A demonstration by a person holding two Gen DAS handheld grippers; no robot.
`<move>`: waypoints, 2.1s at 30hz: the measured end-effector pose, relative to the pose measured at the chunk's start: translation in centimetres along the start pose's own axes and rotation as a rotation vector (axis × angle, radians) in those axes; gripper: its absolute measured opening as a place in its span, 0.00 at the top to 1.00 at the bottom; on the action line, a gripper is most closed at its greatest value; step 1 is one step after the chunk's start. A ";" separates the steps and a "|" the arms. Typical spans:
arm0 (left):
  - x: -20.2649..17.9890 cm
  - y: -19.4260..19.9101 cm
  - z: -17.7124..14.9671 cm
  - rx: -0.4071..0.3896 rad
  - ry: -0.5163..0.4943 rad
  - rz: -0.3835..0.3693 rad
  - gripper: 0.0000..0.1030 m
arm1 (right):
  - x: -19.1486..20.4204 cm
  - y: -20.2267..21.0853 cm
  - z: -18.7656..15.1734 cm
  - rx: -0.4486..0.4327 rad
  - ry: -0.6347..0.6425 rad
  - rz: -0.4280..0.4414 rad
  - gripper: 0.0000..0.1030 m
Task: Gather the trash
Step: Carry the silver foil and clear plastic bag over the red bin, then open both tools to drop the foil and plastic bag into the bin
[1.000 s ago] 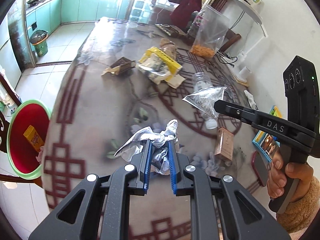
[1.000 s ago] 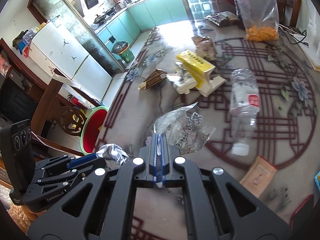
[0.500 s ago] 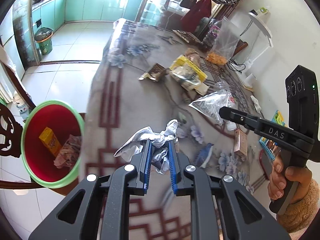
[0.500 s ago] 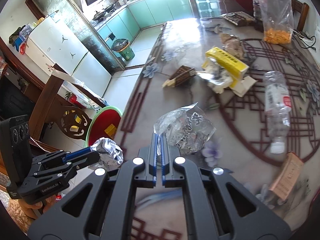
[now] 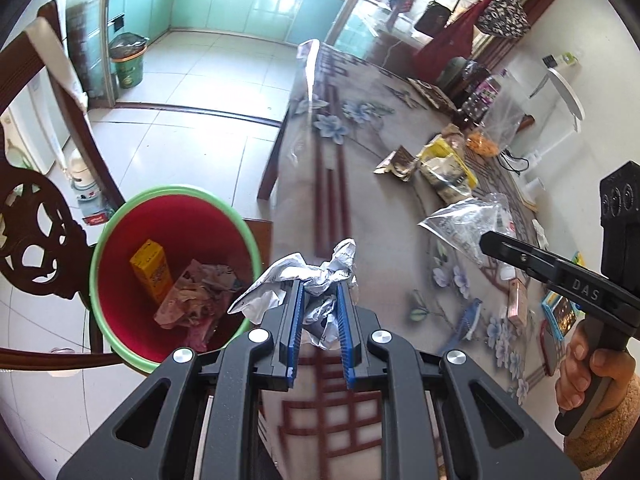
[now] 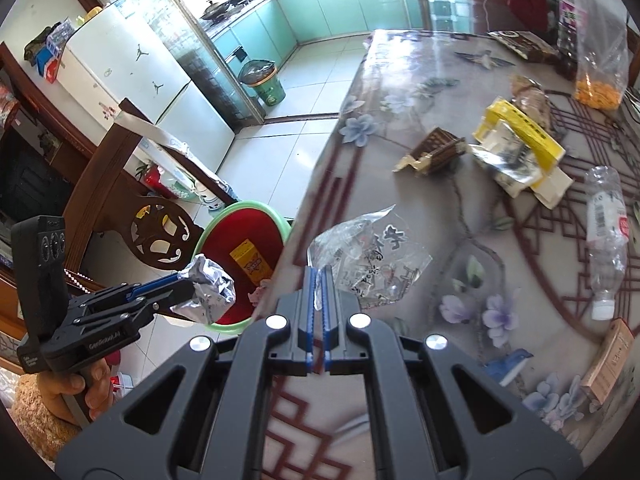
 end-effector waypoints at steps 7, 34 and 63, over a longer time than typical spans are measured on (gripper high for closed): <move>2.8 0.5 0.8 -0.012 0.025 0.016 0.86 | 2.5 -0.8 0.8 0.005 0.028 0.007 0.97; 13.7 -3.8 0.9 0.076 0.141 0.200 0.84 | 13.2 -5.8 1.4 0.095 0.213 0.107 0.97; 15.6 -0.9 2.7 -0.024 0.202 0.264 0.45 | 14.9 -7.1 2.1 0.101 0.200 0.148 0.57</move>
Point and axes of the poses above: each gripper's, at about its wrist camera, not at the fingertips, and y roughly against the way its jaws point, x to its left, z to its top, the point moved 6 cm from there along -y, roughly the way its jaws point, and after that the axes turned 2 degrees about -y, right-handed, at the moved point
